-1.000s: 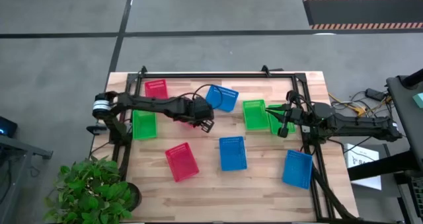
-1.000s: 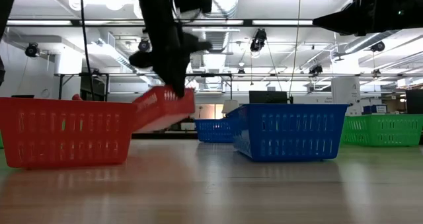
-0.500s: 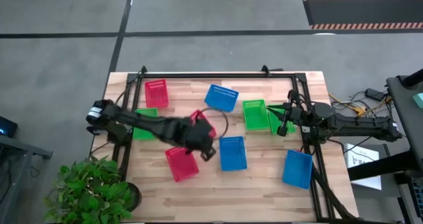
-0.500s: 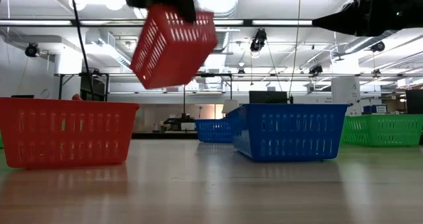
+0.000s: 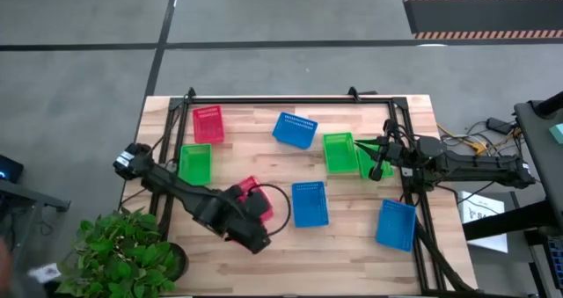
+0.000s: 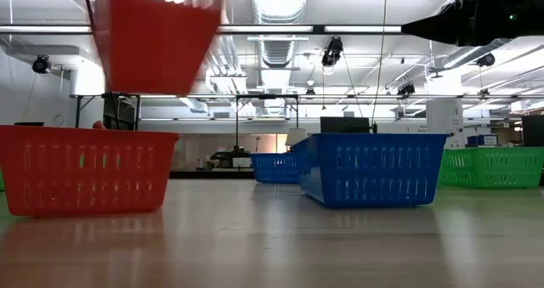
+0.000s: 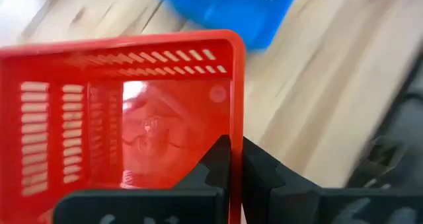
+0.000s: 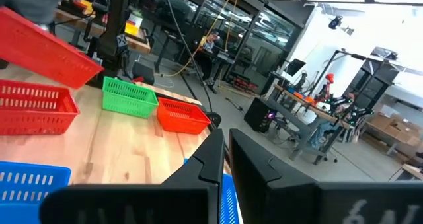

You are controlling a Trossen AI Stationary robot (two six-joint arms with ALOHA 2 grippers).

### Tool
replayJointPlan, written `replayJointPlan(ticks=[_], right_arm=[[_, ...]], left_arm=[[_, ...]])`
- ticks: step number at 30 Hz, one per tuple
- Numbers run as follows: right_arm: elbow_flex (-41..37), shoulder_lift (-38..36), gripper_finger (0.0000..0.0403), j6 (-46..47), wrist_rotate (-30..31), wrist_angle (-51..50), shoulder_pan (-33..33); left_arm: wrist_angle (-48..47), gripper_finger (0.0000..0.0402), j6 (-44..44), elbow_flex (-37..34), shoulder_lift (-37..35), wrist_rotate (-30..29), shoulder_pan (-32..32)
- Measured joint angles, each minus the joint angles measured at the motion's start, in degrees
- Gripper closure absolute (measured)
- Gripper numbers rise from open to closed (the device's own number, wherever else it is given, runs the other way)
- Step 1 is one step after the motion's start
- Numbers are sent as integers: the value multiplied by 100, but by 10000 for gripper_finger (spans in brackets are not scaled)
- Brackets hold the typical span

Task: Stack baskets by color
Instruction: Stack the middle red bin on top of the bottom red bin

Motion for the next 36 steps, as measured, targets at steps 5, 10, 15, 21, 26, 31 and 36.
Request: replayJointPlan(ticks=[5,10,15,21,26,31,36], right_arm=[[-7,7,385,96,0,-3,0],[-52,7,385,125,2,-28,0],[-56,7,385,155,2,-25,0],[-58,7,385,151,4,-21,0],[-60,7,385,157,4,-17,0],[-60,7,385,159,4,-14,0],[-62,9,385,211,4,-16,0]], left_arm=[[-670,401,-25,318,493,82,-75],[-797,401,204,439,862,81,-102],[-915,401,-117,415,944,81,-242],[-881,401,-505,340,943,-352,-555],[-855,401,-425,152,942,-539,-696],[-644,401,-58,-72,940,-679,-798],[-400,401,112,-291,940,-695,-795]])
